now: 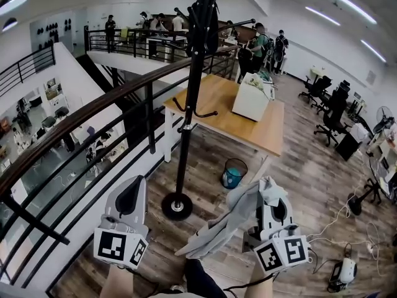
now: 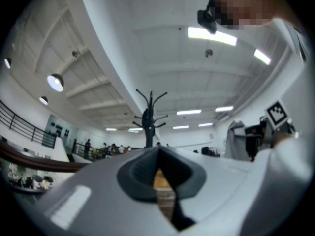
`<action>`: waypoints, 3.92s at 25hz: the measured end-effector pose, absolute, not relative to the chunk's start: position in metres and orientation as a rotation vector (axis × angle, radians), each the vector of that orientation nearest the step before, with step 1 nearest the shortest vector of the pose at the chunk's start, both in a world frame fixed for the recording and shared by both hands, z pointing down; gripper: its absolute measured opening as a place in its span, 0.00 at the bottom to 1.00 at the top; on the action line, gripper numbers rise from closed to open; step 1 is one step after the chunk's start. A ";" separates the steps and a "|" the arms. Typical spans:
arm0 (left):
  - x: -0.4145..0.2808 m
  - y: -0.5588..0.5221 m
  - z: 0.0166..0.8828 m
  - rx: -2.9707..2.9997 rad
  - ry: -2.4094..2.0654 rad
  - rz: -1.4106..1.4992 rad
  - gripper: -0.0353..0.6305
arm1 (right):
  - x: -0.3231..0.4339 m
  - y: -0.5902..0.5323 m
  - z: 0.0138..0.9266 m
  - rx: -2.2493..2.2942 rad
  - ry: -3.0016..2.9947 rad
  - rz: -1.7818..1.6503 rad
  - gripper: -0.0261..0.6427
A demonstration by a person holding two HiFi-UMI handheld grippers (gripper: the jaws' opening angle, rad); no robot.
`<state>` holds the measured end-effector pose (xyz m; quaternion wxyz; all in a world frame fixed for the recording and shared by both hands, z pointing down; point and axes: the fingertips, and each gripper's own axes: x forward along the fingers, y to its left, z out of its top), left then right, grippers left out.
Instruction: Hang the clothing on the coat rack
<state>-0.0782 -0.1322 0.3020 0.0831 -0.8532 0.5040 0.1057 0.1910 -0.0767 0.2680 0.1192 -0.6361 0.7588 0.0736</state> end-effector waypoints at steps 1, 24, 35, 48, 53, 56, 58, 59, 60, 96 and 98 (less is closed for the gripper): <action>-0.079 -0.138 0.305 -2.550 1.508 0.313 0.07 | 0.190 -0.084 0.270 -1.859 2.223 0.214 0.06; -0.032 -0.285 0.265 -2.452 1.524 0.356 0.07 | 0.237 -0.251 0.198 -1.730 2.280 0.356 0.06; 0.000 -0.330 0.269 -2.456 1.509 0.384 0.07 | 0.248 -0.315 0.146 -1.616 2.348 0.445 0.06; -0.005 -0.373 0.270 -2.519 1.442 0.382 0.07 | 0.228 -0.367 0.074 -1.590 2.366 0.512 0.06; -0.015 -0.393 0.265 -2.552 1.406 0.397 0.07 | 0.224 -0.382 0.045 -1.640 2.331 0.555 0.06; -0.018 -0.403 0.268 -2.583 1.378 0.401 0.07 | 0.224 -0.384 0.027 -1.673 2.300 0.595 0.06; -0.019 -0.408 0.270 -2.601 1.357 0.403 0.07 | 0.224 -0.386 0.016 -1.687 2.282 0.610 0.06; -0.020 -0.411 0.270 -2.607 1.348 0.403 0.07 | 0.225 -0.389 0.011 -1.691 2.274 0.611 0.06; -0.021 -0.413 0.270 -2.613 1.339 0.402 0.07 | 0.225 -0.391 0.006 -1.694 2.267 0.610 0.06; -0.048 -0.445 0.278 -2.689 1.261 0.389 0.07 | 0.161 -0.415 0.009 -1.699 2.416 0.586 0.06; -0.047 -0.447 0.278 -2.693 1.250 0.394 0.07 | 0.160 -0.422 0.018 -1.725 2.432 0.568 0.06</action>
